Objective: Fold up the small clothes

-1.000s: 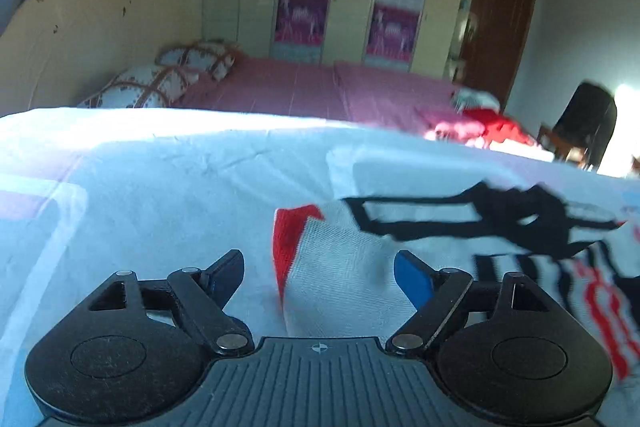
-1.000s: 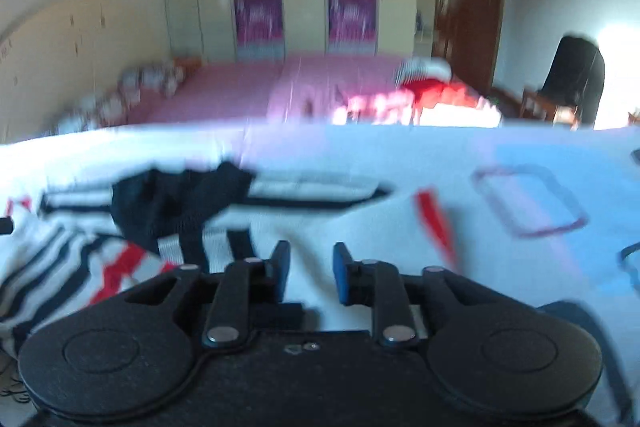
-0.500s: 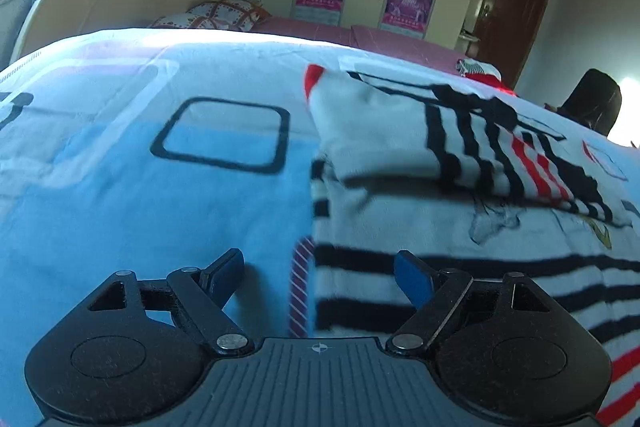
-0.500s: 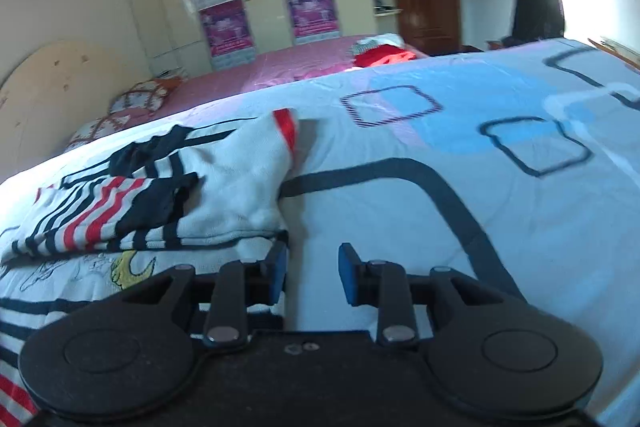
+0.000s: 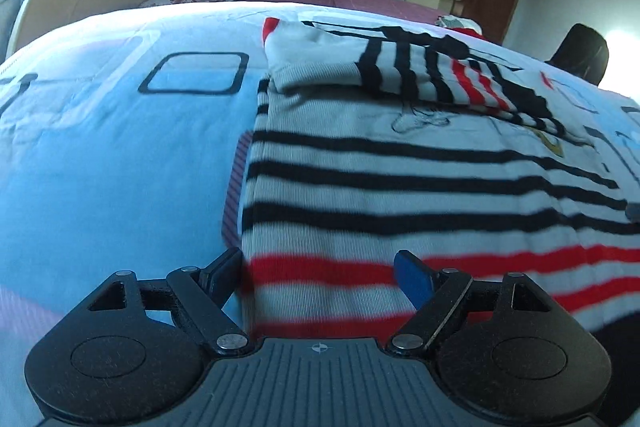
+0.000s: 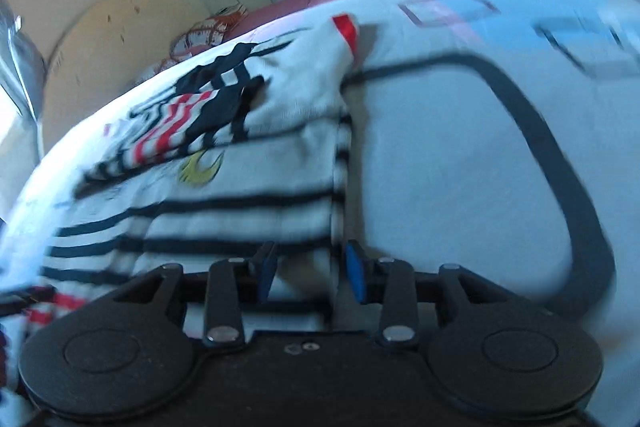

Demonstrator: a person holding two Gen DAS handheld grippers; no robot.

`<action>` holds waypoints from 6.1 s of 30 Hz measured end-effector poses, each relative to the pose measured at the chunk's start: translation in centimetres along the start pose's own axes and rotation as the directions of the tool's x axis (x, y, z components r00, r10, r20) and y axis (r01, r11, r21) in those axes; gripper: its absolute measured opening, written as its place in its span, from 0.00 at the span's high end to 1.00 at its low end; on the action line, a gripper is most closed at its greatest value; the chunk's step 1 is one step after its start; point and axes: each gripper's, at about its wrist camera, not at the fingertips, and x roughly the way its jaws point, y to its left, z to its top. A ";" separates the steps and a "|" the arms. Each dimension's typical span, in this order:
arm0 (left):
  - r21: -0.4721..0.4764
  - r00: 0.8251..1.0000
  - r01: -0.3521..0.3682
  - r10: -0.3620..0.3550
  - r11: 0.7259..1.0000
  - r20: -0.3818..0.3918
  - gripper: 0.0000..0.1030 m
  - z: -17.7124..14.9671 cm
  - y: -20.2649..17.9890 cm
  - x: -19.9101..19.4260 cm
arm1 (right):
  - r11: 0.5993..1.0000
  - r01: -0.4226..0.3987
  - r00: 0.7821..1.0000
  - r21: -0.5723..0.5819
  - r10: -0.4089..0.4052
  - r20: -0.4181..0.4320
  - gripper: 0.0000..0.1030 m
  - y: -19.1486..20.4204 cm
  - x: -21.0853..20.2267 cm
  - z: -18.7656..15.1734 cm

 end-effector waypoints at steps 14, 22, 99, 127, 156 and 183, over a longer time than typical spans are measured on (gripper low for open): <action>-0.044 0.974 0.226 -0.225 0.973 0.009 0.21 -4.9 3.1 -4.8 | 0.992 0.005 1.000 0.125 -0.004 -0.016 0.65 2.1 -8.0 -10.1; -0.334 0.891 0.432 -0.453 0.837 0.018 0.58 -8.2 8.0 -5.8 | 0.958 -0.085 0.996 0.272 0.084 0.017 0.65 2.7 -9.6 -14.1; -0.386 0.816 0.558 -0.401 0.734 0.416 0.95 17.5 4.8 11.3 | 0.951 -0.250 0.956 0.184 0.212 0.204 0.95 1.0 7.1 16.2; -0.251 0.946 0.298 -0.249 0.921 0.210 0.46 22.0 4.5 18.4 | 0.975 -0.220 0.949 0.008 0.212 0.232 0.49 0.1 13.6 20.5; -0.050 0.938 0.082 -0.060 0.995 0.342 0.96 23.4 2.0 15.0 | 0.932 0.120 0.945 -0.341 -0.002 0.328 0.95 5.5 17.1 20.7; 0.272 0.974 0.116 -0.164 0.955 0.158 0.53 20.1 -12.9 13.7 | 0.860 0.020 0.992 -0.510 0.048 0.118 0.81 16.2 17.8 13.9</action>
